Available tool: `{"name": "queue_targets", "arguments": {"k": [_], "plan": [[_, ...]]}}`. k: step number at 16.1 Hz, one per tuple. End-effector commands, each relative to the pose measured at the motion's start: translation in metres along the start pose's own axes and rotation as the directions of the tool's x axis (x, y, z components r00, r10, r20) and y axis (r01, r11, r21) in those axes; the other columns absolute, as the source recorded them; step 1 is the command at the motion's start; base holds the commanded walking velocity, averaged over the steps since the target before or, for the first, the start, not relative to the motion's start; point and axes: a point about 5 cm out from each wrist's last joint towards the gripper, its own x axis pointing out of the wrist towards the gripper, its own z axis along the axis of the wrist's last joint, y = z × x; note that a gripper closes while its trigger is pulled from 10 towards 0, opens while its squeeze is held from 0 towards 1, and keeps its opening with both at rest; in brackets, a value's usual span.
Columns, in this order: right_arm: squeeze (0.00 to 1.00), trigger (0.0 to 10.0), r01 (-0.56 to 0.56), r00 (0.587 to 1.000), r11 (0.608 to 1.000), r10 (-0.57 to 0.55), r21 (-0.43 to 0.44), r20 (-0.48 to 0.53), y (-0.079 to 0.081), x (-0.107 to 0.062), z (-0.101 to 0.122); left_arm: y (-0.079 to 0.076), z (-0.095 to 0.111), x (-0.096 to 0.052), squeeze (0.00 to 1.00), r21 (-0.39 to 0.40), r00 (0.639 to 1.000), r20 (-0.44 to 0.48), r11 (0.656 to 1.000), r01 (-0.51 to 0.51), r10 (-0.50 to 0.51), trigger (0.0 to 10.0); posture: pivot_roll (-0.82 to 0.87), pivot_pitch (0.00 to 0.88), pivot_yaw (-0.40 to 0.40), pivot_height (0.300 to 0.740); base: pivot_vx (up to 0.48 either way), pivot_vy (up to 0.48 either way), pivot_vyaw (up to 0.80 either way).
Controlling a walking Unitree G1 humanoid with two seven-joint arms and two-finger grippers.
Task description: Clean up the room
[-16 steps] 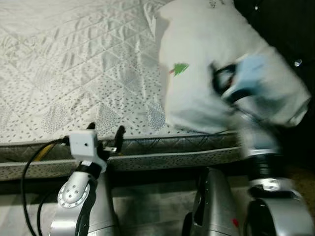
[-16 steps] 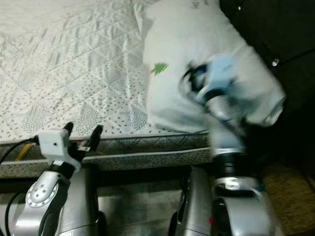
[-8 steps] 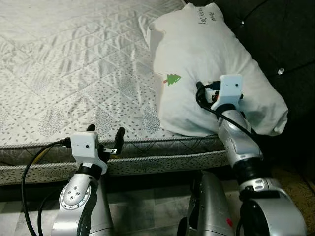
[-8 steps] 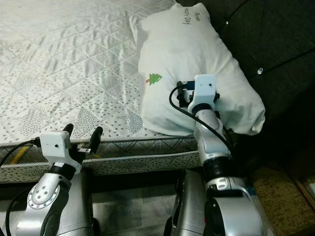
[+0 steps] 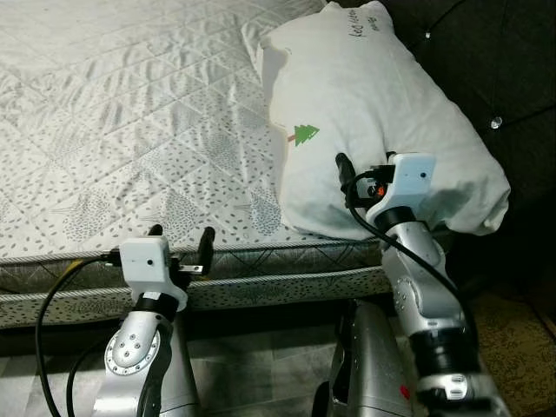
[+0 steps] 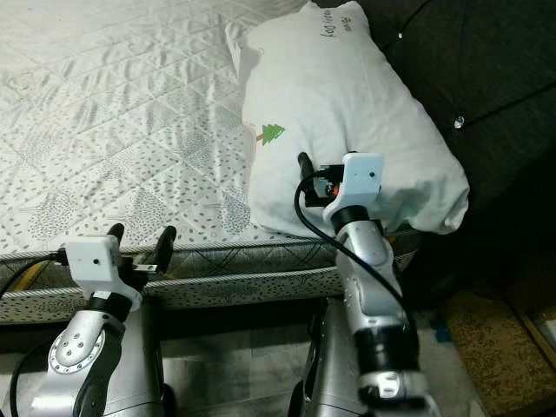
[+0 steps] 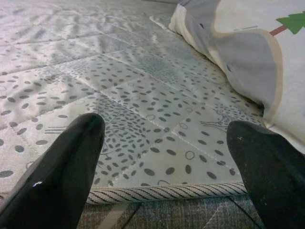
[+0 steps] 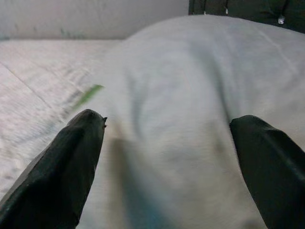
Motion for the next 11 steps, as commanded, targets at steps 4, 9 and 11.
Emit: {"name": "queue_targets", "arguments": {"k": [4,9,11], "plan": [[0.00,10.0,-0.019,0.999,0.998,0.017,0.062,0.033,0.010,0.005,0.014,-0.002,0.001,0.000,0.00,-0.002,1.000,0.003,1.000,-0.003,0.003,10.0,0.09,0.171,-0.074,0.463,0.000,0.000,0.00],[0.00,10.0,-0.015,0.999,0.999,0.013,0.039,0.038,0.003,0.010,0.021,-0.002,0.000,-0.001,0.00,0.001,1.000,-0.001,1.000,-0.001,0.001,10.0,0.09,0.173,-0.075,0.528,0.000,0.000,0.00],[0.00,10.0,0.001,0.999,1.000,-0.002,0.019,0.032,-0.001,0.011,0.021,-0.004,-0.001,-0.002,0.00,0.000,1.000,-0.004,1.000,0.006,-0.006,10.0,0.09,0.170,-0.073,0.553,0.000,0.000,0.00]]}}
